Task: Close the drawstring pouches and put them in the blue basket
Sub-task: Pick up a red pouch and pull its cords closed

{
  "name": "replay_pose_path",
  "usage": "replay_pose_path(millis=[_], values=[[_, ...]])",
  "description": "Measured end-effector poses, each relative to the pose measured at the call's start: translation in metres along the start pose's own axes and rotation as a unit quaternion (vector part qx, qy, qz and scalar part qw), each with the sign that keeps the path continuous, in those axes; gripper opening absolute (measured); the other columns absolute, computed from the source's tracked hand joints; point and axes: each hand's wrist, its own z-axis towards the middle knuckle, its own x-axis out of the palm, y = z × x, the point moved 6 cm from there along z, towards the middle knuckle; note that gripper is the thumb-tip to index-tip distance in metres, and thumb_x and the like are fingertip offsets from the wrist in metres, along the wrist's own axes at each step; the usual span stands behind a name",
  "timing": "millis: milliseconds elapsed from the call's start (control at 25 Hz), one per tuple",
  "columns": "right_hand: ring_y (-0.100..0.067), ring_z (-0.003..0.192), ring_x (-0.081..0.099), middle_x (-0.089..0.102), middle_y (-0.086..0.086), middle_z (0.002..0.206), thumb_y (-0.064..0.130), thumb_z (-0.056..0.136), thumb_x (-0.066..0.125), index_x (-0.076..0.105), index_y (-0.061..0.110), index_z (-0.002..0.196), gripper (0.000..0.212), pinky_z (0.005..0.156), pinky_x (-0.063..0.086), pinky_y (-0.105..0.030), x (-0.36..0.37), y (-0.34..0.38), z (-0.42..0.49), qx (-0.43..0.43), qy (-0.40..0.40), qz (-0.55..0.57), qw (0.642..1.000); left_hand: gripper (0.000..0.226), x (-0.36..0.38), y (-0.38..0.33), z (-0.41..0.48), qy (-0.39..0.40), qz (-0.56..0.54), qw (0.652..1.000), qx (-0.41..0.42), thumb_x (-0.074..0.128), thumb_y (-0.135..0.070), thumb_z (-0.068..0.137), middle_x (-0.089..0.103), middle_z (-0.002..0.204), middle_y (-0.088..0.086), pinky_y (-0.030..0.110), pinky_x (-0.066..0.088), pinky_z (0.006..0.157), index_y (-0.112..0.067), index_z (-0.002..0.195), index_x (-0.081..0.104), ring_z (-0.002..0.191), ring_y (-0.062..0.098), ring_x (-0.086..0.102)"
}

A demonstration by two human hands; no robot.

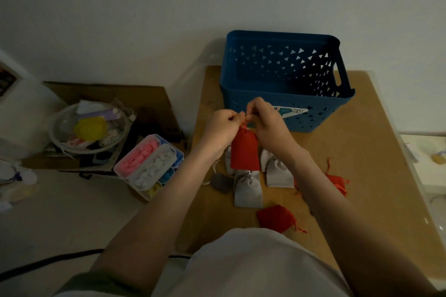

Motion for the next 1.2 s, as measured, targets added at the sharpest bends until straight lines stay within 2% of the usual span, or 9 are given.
replay_pose_path(millis=[120, 240, 440, 560, 680, 760, 880, 1040, 1200], values=[[0.000, 0.072, 0.051, 0.054, 0.005, 0.080, 0.005, 0.092, 0.056, 0.050, 0.009, 0.095, 0.008, 0.065, 0.041, -0.011, -0.003, -0.001, 0.002, 0.103, -0.015, 0.081, 0.991, 0.031, -0.003, 0.000, 0.002, -0.017, -0.017, 1.000, 0.009, 0.048, -0.028, 0.099, 0.058, 0.076, 0.007, 0.028, 0.040, 0.063, -0.005, 0.091, 0.066, 0.068, 0.013, 0.053], [-0.006, 0.075, 0.055, 0.060, 0.000, 0.086, 0.016, 0.092, 0.061, 0.059, 0.007, 0.105, 0.016, 0.066, 0.043, -0.017, -0.002, -0.005, 0.002, 0.213, 0.045, 0.092, 0.972, 0.026, -0.002, 0.001, 0.004, -0.066, 0.015, 0.997, 0.046, 0.050, -0.027, 0.097, 0.061, 0.077, 0.000, 0.021, 0.040, 0.061, -0.008, 0.091, 0.066, 0.068, 0.007, 0.054], [-0.012, 0.071, 0.052, 0.061, 0.000, 0.075, 0.019, 0.092, 0.061, 0.066, 0.010, 0.097, 0.011, 0.064, 0.042, -0.024, 0.000, -0.013, -0.003, 0.294, 0.088, 0.144, 0.941, 0.018, -0.001, -0.009, -0.007, -0.129, 0.078, 0.978, 0.147, 0.052, -0.019, 0.096, 0.060, 0.079, -0.010, 0.004, 0.037, 0.065, -0.015, 0.082, 0.061, 0.072, -0.004, 0.051], [-0.013, 0.065, 0.044, 0.055, -0.003, 0.068, 0.014, 0.091, 0.062, 0.067, 0.002, 0.099, 0.016, 0.058, 0.037, -0.024, 0.005, -0.023, -0.006, 0.349, 0.088, 0.197, 0.912, 0.017, 0.001, -0.011, -0.010, -0.158, 0.107, 0.961, 0.198, 0.052, -0.016, 0.095, 0.060, 0.078, -0.009, 0.008, 0.040, 0.072, -0.015, 0.081, 0.062, 0.074, 0.002, 0.053], [-0.019, 0.073, 0.047, 0.058, -0.006, 0.075, 0.009, 0.092, 0.059, 0.066, 0.000, 0.100, 0.014, 0.070, 0.040, -0.028, 0.012, -0.024, -0.007, 0.343, 0.104, 0.263, 0.896, 0.017, 0.000, -0.008, -0.005, -0.190, 0.158, 0.941, 0.230, 0.054, -0.019, 0.094, 0.066, 0.083, -0.002, 0.032, 0.045, 0.077, -0.016, 0.083, 0.066, 0.083, 0.017, 0.057], [-0.020, 0.076, 0.051, 0.060, -0.007, 0.079, 0.008, 0.093, 0.056, 0.065, 0.003, 0.092, 0.010, 0.076, 0.041, -0.032, 0.014, -0.022, -0.007, 0.314, 0.081, 0.306, 0.895, 0.017, -0.003, -0.009, -0.003, -0.214, 0.186, 0.931, 0.231, 0.054, -0.022, 0.094, 0.067, 0.085, 0.000, 0.037, 0.043, 0.078, -0.016, 0.084, 0.067, 0.085, 0.019, 0.056], [-0.019, 0.075, 0.053, 0.061, -0.007, 0.078, 0.011, 0.094, 0.056, 0.063, 0.006, 0.084, 0.012, 0.074, 0.043, -0.032, 0.014, -0.018, -0.009, 0.279, 0.036, 0.274, 0.920, 0.020, -0.004, -0.011, -0.004, -0.229, 0.201, 0.930, 0.205, 0.053, -0.027, 0.096, 0.067, 0.086, -0.002, 0.037, 0.040, 0.080, -0.018, 0.084, 0.066, 0.087, 0.017, 0.056], [-0.010, 0.073, 0.059, 0.064, -0.002, 0.080, 0.019, 0.093, 0.059, 0.063, 0.011, 0.083, 0.013, 0.070, 0.047, -0.023, 0.016, -0.015, -0.011, 0.264, 0.003, 0.245, 0.933, 0.024, -0.005, -0.004, 0.001, -0.188, 0.135, 0.963, 0.138, 0.048, -0.034, 0.097, 0.062, 0.077, -0.010, 0.041, 0.043, 0.084, -0.025, 0.077, 0.058, 0.081, 0.012, 0.058], [-0.019, 0.082, 0.063, 0.065, -0.002, 0.081, 0.018, 0.092, 0.060, 0.064, 0.013, 0.083, 0.011, 0.075, 0.051, -0.032, 0.009, -0.015, -0.008, 0.213, -0.032, 0.125, 0.969, 0.026, -0.005, 0.005, 0.011, -0.124, 0.035, 0.989, 0.067, 0.052, -0.033, 0.096, 0.058, 0.068, -0.009, 0.028, 0.039, 0.068, -0.021, 0.077, 0.064, 0.068, 0.006, 0.054]])
